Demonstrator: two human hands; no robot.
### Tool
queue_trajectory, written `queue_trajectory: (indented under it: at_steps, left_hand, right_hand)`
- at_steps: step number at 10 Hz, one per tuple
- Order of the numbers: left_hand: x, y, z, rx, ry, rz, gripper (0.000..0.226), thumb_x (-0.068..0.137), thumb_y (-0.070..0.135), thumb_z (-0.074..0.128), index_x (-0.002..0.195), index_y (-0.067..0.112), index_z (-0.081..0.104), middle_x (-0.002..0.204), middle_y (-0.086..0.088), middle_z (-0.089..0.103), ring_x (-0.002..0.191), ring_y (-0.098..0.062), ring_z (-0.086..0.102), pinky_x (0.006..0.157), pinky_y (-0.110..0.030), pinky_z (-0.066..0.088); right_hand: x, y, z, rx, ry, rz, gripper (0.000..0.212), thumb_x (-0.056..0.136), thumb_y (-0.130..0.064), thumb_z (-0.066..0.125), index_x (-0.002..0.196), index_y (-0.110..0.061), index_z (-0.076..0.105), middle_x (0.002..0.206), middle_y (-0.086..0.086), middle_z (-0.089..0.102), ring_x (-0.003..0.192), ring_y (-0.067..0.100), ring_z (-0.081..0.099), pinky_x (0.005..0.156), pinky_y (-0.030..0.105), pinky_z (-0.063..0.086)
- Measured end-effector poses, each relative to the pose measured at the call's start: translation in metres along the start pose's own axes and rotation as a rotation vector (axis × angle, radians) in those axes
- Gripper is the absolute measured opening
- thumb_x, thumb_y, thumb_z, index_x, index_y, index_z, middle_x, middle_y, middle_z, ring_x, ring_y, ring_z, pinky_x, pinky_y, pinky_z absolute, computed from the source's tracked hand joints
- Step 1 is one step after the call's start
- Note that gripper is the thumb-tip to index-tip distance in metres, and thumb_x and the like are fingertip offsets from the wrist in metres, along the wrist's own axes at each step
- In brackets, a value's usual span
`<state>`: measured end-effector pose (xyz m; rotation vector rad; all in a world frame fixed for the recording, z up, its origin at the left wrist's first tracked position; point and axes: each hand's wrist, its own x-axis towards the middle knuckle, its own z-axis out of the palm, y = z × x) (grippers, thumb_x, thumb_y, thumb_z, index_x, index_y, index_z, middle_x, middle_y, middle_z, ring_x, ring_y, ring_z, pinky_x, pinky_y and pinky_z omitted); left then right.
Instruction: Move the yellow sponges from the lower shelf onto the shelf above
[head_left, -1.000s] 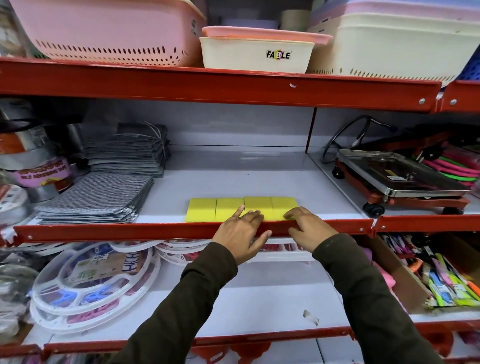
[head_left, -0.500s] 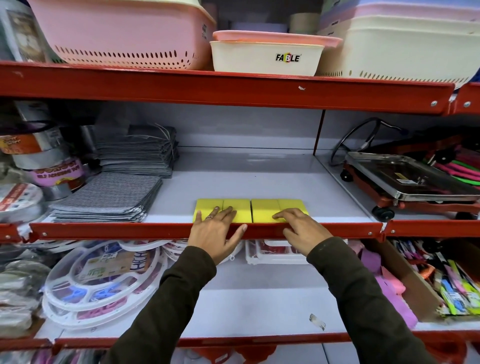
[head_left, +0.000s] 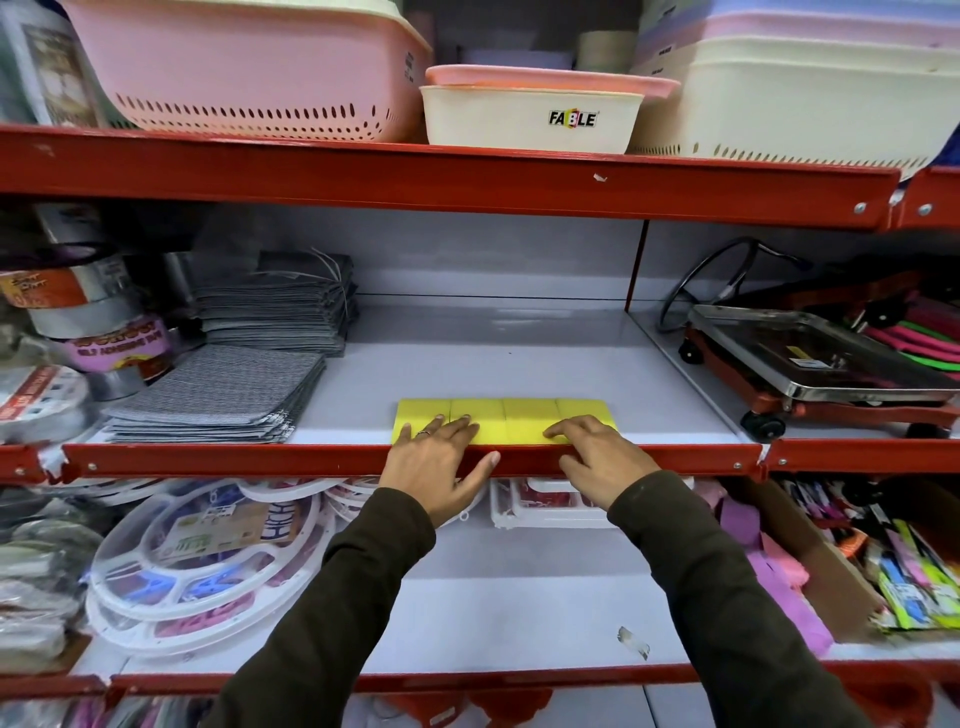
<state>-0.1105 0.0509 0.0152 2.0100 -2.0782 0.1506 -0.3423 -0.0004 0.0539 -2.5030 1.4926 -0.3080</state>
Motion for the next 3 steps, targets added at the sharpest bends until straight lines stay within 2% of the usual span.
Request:
queue_trajectory:
  at_steps: [1, 2, 3]
  left_hand:
    - [-0.001, 0.003, -0.007, 0.02, 0.04, 0.034, 0.062, 0.107, 0.058, 0.026, 0.159, 0.025, 0.036, 0.167, 0.005, 0.036, 0.159, -0.018, 0.022, 0.131, -0.044, 0.014]
    - [0.0, 0.006, -0.021, 0.037, 0.149, 0.061, 0.06, 0.108, 0.052, 0.025, 0.16, 0.023, 0.035, 0.167, 0.003, 0.036, 0.159, -0.02, 0.022, 0.131, -0.046, 0.012]
    - [0.002, 0.018, -0.06, -0.022, 0.445, 0.099, 0.055, 0.106, 0.043, 0.031, 0.152, 0.018, 0.049, 0.154, -0.002, 0.053, 0.145, -0.025, 0.046, 0.122, -0.046, 0.034]
  right_hand:
    - [-0.006, -0.007, -0.006, -0.002, 0.071, -0.034, 0.046, 0.092, -0.022, 0.043, 0.138, -0.024, 0.048, 0.145, 0.002, 0.047, 0.129, 0.025, 0.049, 0.108, 0.036, 0.04]
    - [-0.011, -0.018, -0.02, -0.014, 0.258, -0.123, 0.048, 0.09, -0.021, 0.045, 0.138, -0.025, 0.048, 0.143, -0.001, 0.049, 0.131, 0.021, 0.047, 0.113, 0.038, 0.036]
    - [-0.018, -0.037, -0.056, 0.055, 0.591, -0.221, 0.044, 0.09, -0.019, 0.046, 0.133, -0.024, 0.052, 0.138, -0.004, 0.053, 0.136, 0.017, 0.043, 0.117, 0.045, 0.032]
